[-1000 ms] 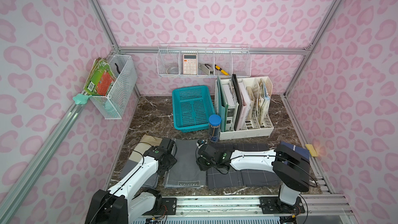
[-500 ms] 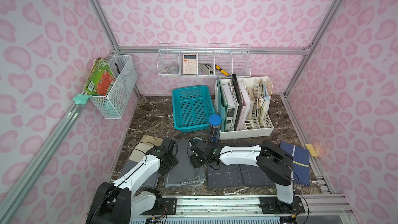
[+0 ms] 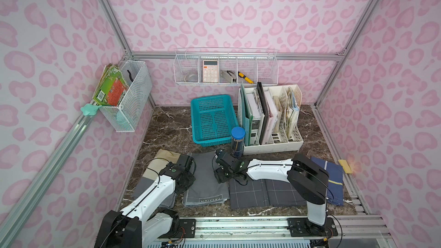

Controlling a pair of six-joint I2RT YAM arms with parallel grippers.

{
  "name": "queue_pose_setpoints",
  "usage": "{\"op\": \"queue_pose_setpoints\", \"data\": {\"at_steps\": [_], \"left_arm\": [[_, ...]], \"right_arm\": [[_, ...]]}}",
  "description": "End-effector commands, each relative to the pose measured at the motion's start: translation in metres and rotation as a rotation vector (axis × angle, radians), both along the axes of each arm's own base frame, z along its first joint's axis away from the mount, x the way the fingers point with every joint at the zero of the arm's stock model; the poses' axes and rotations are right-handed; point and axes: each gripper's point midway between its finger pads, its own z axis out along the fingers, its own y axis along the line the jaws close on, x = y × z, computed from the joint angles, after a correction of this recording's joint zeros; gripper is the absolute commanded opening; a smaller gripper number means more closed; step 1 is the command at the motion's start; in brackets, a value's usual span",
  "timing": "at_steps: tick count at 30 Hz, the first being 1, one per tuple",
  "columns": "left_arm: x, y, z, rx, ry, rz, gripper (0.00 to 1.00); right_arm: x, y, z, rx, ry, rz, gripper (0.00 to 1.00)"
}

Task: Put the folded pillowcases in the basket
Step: Pick up the pillowcase at the center of the board, then place the pillowcase in the basket.

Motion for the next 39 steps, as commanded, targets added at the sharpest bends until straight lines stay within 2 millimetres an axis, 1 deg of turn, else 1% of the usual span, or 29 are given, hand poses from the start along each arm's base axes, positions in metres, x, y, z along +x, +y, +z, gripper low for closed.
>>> {"op": "queue_pose_setpoints", "data": {"at_steps": [1, 5, 6, 10, 12, 14, 16, 18, 19, 21, 22, 23, 24, 26, 28, 30, 33, 35, 38, 39], "left_arm": [[0.0, 0.003, 0.0, 0.017, 0.001, -0.004, 0.22], [0.003, -0.005, -0.005, -0.018, 0.003, -0.024, 0.18], [0.004, -0.008, -0.006, -0.03, 0.002, -0.03, 0.16], [0.008, -0.017, -0.005, -0.078, -0.01, -0.05, 0.1], [0.01, -0.022, 0.0, -0.095, -0.027, -0.063, 0.07], [0.012, -0.024, 0.009, -0.106, -0.059, -0.074, 0.04], [0.016, -0.029, 0.019, -0.133, -0.104, -0.081, 0.02], [0.021, -0.035, 0.037, -0.164, -0.16, -0.102, 0.0], [0.022, -0.035, 0.044, -0.166, -0.181, -0.107, 0.0], [0.021, -0.03, 0.059, -0.149, -0.232, -0.099, 0.0], [0.02, -0.027, 0.065, -0.144, -0.256, -0.093, 0.0], [0.02, -0.025, 0.074, -0.141, -0.291, -0.087, 0.0], [0.02, -0.024, 0.085, -0.146, -0.332, -0.093, 0.0], [0.022, -0.022, 0.107, -0.14, -0.411, -0.105, 0.0], [0.027, -0.012, 0.128, -0.086, -0.492, -0.106, 0.0], [0.038, -0.008, 0.16, -0.037, -0.604, -0.145, 0.0], [0.055, -0.012, 0.198, 0.003, -0.681, -0.205, 0.0], [0.069, -0.012, 0.214, 0.036, -0.695, -0.216, 0.0], [0.099, -0.018, 0.232, 0.064, -0.722, -0.243, 0.0], [0.111, -0.022, 0.235, 0.065, -0.726, -0.255, 0.0]], "right_arm": [[-0.007, 0.009, -0.005, 0.001, 0.022, 0.011, 0.72], [-0.009, 0.019, -0.004, 0.002, 0.008, 0.032, 0.64], [-0.008, 0.021, -0.004, 0.004, 0.007, 0.035, 0.6], [-0.009, 0.029, 0.0, 0.007, -0.012, 0.049, 0.39], [-0.009, 0.032, 0.008, 0.011, -0.038, 0.05, 0.25], [-0.006, 0.031, 0.023, 0.021, -0.089, 0.025, 0.15], [-0.002, 0.031, 0.046, 0.046, -0.144, 0.004, 0.06], [-0.001, 0.035, 0.077, 0.09, -0.193, -0.003, 0.0], [-0.001, 0.036, 0.09, 0.104, -0.217, -0.007, 0.0], [0.001, 0.038, 0.117, 0.123, -0.283, -0.015, 0.0], [0.002, 0.037, 0.126, 0.125, -0.311, -0.019, 0.0], [0.003, 0.035, 0.131, 0.117, -0.328, -0.025, 0.0], [0.007, 0.038, 0.148, 0.141, -0.352, -0.037, 0.0], [0.011, 0.039, 0.165, 0.149, -0.39, -0.039, 0.0], [0.018, 0.04, 0.185, 0.155, -0.452, -0.045, 0.0], [0.027, 0.042, 0.21, 0.165, -0.537, -0.048, 0.0], [0.046, 0.046, 0.24, 0.165, -0.626, -0.059, 0.0], [0.064, 0.048, 0.254, 0.164, -0.649, -0.081, 0.0], [0.09, 0.053, 0.271, 0.16, -0.703, -0.096, 0.0], [0.1, 0.054, 0.274, 0.152, -0.719, -0.103, 0.0]]}}
